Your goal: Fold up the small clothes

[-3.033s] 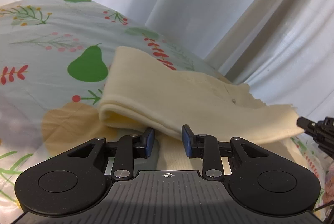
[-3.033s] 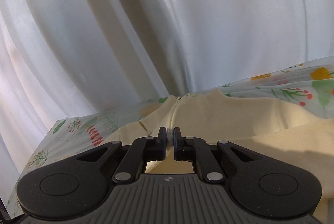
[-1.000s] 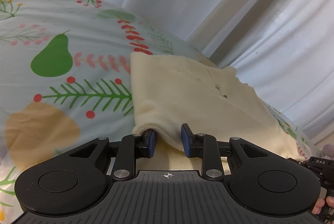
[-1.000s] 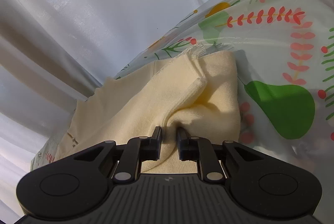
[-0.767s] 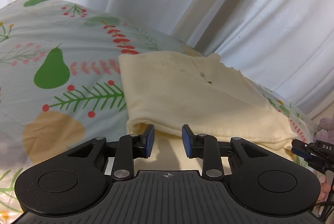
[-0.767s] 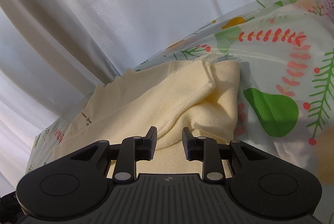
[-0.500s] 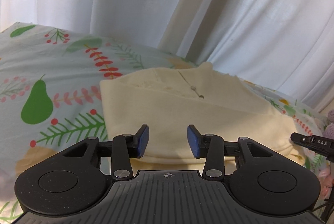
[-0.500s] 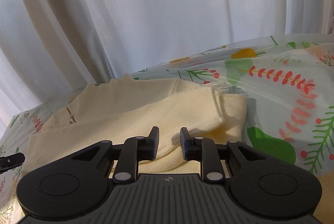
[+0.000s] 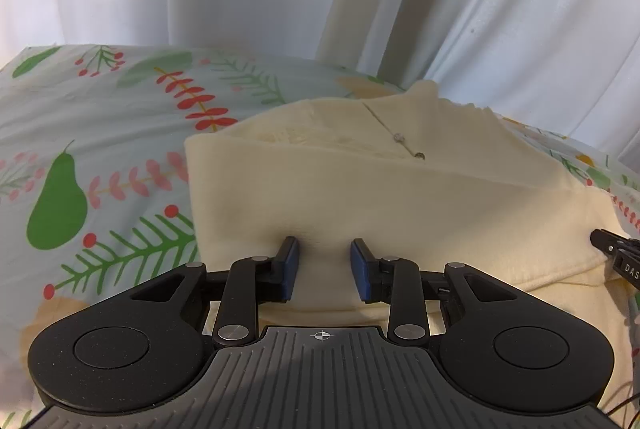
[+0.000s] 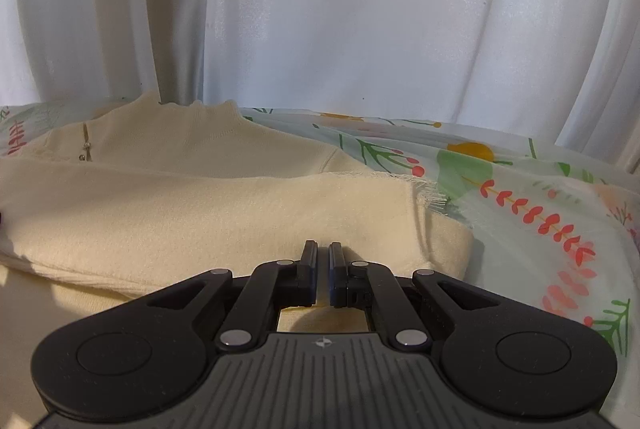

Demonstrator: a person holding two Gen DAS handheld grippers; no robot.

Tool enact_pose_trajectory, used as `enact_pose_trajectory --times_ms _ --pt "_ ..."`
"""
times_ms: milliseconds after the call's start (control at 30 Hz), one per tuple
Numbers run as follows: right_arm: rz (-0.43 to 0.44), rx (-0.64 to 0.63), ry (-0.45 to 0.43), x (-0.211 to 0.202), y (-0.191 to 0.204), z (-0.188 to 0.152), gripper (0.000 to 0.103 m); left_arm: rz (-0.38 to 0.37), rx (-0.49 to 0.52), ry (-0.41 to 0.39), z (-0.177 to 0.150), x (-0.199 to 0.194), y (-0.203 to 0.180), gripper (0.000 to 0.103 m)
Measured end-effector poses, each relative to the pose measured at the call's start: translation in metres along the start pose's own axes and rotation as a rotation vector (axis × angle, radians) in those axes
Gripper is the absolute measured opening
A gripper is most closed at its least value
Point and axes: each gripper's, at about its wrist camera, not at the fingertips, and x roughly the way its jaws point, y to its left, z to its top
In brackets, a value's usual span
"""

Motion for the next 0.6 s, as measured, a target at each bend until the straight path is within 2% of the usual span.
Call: enact_pose_trajectory --times_ms 133,233,300,333,367,433,500,533,567,600 --pt "-0.055 -0.137 -0.042 0.001 0.012 -0.007 0.003 0.012 0.022 -0.011 -0.001 0.0 -0.003 0.035" --pt "-0.159 -0.252 -0.065 0.007 0.021 -0.015 0.003 0.027 0.064 -0.031 -0.005 0.002 -0.006 0.036" --pt "-0.162 -0.259 -0.054 0.007 0.018 -0.014 0.003 0.034 0.095 -0.033 -0.007 0.0 -0.008 0.037" --pt "-0.151 -0.234 -0.025 0.002 0.016 -0.008 0.004 0.041 0.106 -0.025 -0.008 -0.004 -0.007 0.037" --pt "-0.129 -0.18 -0.004 -0.006 0.011 -0.002 0.004 0.047 0.108 -0.024 -0.01 -0.008 -0.007 0.046" --pt "-0.037 -0.025 -0.013 -0.029 -0.008 0.002 0.008 0.057 0.095 -0.038 -0.018 -0.023 -0.003 0.055" --pt "0.074 0.169 -0.008 -0.051 -0.034 -0.003 0.011 0.05 0.074 -0.051 -0.029 -0.039 0.004 0.055" --pt "0.125 0.247 0.002 -0.055 -0.046 -0.009 0.011 0.048 0.061 -0.047 -0.034 -0.044 0.006 0.061" --pt "0.155 0.302 0.017 -0.056 -0.055 -0.012 0.011 0.048 0.041 -0.029 -0.04 -0.048 0.008 0.065" --pt "0.163 0.338 0.029 -0.055 -0.061 -0.015 0.011 0.045 0.022 -0.011 -0.046 -0.05 0.011 0.066"
